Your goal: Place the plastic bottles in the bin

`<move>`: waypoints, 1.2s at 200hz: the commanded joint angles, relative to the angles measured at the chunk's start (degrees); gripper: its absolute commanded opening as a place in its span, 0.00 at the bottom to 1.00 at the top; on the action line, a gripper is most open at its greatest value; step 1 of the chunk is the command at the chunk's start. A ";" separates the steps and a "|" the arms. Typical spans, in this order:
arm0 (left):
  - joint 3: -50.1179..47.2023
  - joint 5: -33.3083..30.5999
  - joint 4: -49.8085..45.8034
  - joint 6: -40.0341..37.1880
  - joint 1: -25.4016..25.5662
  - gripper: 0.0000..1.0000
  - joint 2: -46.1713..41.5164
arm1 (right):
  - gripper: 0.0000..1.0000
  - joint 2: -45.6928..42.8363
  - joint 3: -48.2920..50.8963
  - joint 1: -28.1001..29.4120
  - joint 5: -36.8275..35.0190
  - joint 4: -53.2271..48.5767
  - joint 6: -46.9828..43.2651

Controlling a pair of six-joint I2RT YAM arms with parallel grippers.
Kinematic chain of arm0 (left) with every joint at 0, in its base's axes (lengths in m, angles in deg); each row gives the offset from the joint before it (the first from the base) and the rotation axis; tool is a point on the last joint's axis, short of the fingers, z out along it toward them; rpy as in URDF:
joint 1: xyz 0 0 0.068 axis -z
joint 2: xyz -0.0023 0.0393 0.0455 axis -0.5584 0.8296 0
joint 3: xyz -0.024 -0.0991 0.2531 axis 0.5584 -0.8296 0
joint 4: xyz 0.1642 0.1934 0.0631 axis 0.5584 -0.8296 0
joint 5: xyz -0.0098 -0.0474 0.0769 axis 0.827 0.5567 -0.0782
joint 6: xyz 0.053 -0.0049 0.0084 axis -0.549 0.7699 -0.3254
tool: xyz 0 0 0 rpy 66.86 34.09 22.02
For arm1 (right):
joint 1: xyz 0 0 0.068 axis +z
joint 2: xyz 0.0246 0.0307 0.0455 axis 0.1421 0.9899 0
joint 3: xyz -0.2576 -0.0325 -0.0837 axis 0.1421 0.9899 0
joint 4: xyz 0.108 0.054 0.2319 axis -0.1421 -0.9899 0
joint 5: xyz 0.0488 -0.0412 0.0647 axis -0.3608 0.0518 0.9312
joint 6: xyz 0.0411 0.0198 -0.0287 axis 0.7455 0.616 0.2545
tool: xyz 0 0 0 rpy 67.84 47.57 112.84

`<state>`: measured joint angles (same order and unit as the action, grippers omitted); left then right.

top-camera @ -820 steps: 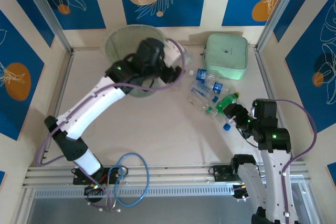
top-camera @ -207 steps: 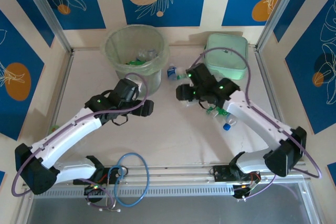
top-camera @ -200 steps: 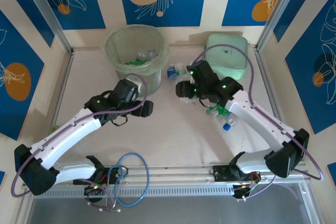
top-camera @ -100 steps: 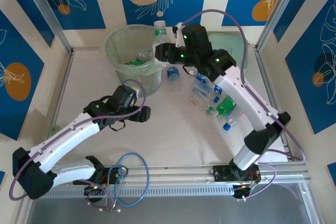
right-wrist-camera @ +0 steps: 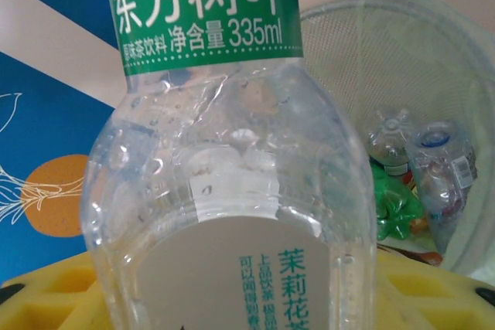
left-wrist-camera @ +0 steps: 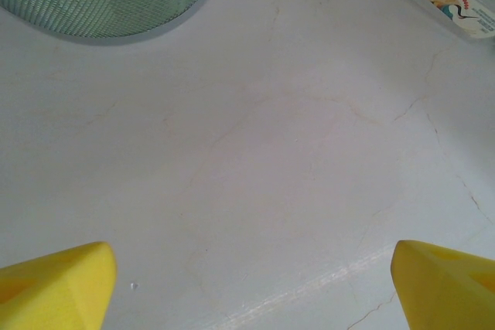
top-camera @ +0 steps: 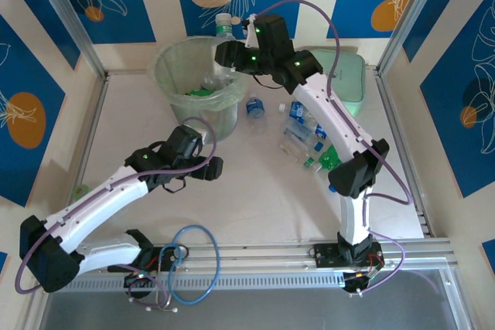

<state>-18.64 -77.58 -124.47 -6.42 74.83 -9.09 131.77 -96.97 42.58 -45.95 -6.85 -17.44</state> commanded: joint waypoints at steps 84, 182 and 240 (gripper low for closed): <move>0.54 1.27 0.31 -2.49 -0.04 0.92 -0.30 | 0.82 4.57 -10.45 -0.67 1.83 -5.64 -0.09; 8.19 -1.27 4.24 -6.78 9.52 0.94 4.59 | 0.83 -29.09 36.98 -4.29 -9.64 2.13 0.37; 12.98 -1.48 10.46 -10.38 15.21 0.97 13.60 | 0.83 -48.96 58.31 -13.13 -20.92 -14.48 9.76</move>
<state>-9.04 -78.52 -117.87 -13.79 87.85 1.43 88.34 -44.95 34.54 -60.12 -10.81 -14.12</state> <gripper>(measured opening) 0.966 0.830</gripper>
